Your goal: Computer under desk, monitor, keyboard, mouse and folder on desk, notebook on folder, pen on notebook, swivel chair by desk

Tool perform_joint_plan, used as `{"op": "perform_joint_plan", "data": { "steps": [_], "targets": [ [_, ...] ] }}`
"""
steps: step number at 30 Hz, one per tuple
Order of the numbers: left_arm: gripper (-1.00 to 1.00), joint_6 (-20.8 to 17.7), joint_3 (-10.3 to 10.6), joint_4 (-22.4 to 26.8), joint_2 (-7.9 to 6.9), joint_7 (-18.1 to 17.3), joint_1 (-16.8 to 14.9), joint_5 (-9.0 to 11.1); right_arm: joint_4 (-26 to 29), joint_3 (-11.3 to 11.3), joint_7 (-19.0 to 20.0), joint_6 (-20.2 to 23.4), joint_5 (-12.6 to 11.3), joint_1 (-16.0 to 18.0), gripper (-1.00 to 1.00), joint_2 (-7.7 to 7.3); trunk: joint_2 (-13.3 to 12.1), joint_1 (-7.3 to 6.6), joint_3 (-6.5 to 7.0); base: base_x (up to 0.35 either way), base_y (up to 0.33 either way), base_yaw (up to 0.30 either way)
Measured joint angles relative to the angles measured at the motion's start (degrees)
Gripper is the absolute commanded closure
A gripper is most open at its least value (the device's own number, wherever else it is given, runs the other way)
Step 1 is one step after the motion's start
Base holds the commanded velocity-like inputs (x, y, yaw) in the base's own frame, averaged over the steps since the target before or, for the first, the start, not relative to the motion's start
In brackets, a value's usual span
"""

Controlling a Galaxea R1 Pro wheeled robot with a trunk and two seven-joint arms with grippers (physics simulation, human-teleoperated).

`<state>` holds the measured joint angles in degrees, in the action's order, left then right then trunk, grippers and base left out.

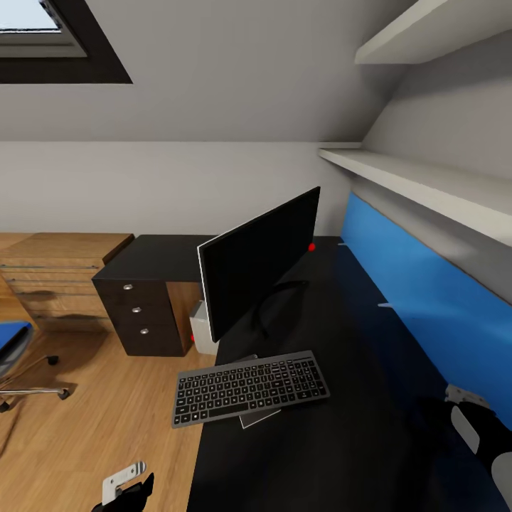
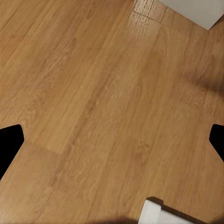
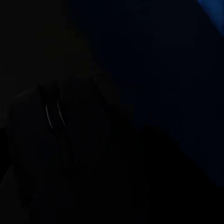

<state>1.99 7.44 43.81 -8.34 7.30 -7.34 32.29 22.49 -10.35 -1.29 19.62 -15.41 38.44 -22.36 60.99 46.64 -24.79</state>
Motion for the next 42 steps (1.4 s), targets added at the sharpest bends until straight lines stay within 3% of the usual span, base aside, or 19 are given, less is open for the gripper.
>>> {"op": "perform_joint_plan", "data": {
  "steps": [14, 29, 35, 42],
  "targets": [
    [-1.0, 0.07, 0.0, -0.08, 0.0, 0.07, 0.0, 0.09, -0.05, 0.03, 0.09, -0.13, 0.07, 0.0, 1.0, 0.0, 0.0, 0.0, 0.0, 0.0, 0.0, 0.0],
    [-1.0, 0.08, -0.02, -0.27, 0.0, 0.6, -0.02, 0.26, -1.01, 0.41, 0.1, -0.28, 0.07, -0.05, 1.0, 0.02, -6.02, -3.28, 2.68, 0.0, 0.0, 0.0],
    [-1.0, 0.08, 0.01, -0.27, 0.0, 0.61, -0.01, 0.26, -0.9, 0.37, 0.18, -3.6, 0.1, -0.04, 1.0, 0.02, -8.43, -4.6, 3.76, 0.0, 0.0, 0.0],
    [-1.0, 0.08, 0.01, -0.27, 0.0, 0.61, -0.01, 0.26, 3.93, 0.1, 0.2, -4.7, -0.12, -0.18, 1.0, 0.21, -11.24, -6.14, 5.02, 0.0, 0.0, 0.0]
  ]
}}
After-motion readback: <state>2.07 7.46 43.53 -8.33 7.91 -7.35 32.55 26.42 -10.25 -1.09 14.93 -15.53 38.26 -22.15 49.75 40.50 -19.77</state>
